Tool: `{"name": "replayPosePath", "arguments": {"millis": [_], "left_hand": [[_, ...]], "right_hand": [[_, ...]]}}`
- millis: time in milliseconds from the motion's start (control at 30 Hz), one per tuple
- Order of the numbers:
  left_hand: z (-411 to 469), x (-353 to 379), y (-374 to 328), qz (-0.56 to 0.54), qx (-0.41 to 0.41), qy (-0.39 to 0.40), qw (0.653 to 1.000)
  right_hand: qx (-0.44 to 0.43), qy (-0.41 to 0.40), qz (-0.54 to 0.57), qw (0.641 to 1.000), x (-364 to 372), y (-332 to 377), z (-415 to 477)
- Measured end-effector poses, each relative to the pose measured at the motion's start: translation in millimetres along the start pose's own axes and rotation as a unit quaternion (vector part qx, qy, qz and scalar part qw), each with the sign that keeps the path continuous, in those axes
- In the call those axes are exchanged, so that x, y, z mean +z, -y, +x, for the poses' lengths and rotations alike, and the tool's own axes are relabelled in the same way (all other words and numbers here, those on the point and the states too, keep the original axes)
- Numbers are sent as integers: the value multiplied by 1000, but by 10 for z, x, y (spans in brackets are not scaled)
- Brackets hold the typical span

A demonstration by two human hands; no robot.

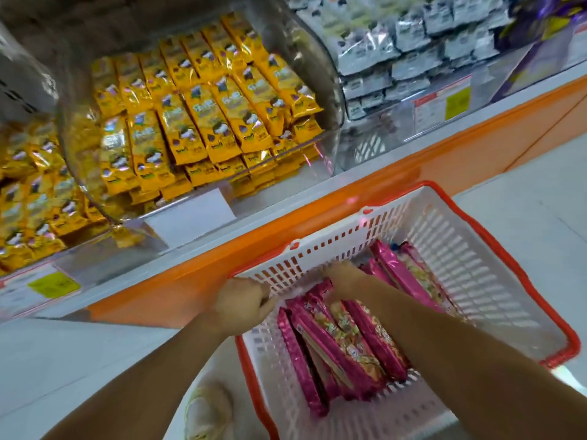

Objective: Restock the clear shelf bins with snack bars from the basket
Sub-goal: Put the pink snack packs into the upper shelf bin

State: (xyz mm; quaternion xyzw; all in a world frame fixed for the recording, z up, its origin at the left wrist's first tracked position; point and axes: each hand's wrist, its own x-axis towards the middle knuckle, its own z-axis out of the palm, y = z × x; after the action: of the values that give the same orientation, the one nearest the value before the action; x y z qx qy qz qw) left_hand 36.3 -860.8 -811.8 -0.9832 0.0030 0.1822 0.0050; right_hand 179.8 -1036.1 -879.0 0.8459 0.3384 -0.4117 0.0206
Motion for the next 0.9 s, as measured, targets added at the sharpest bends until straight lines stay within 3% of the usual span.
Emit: {"name": "replayPosePath", "arguments": {"millis": [167, 333, 433, 500, 533, 600, 700, 833, 900], "left_hand": [[2, -53, -22, -1, -14, -8, 1000], [4, -61, -86, -10, -51, -3, 999], [-20, -30, -215, -53, -61, 13, 997], [-28, 4, -344, -142, -84, 42, 985], [-27, 12, -410, -232, -107, 56, 965], [-17, 37, -579, -421, -150, 83, 891], [-14, 23, -867, -568, -183, 156, 787], [57, -25, -1106, -613, -137, 159, 762], [118, -92, -1156, -671, -142, 164, 709]], "right_hand": [[-36, 79, -50, 995, -113, 12, -5], [-89, 90, 32, 991, -215, -68, -170], [-99, 96, -2, 990, -285, -52, -281], [-103, 99, -40, 989, -352, -39, -384], [-105, 99, -52, 988, -386, -40, -431], [-113, 99, -50, 987, -473, -79, -508], [-131, 91, -15, 987, -625, -175, -639], [-152, 66, 30, 986, -951, -280, -913], [-157, 46, 92, 982, -1163, -311, -1070]]}}
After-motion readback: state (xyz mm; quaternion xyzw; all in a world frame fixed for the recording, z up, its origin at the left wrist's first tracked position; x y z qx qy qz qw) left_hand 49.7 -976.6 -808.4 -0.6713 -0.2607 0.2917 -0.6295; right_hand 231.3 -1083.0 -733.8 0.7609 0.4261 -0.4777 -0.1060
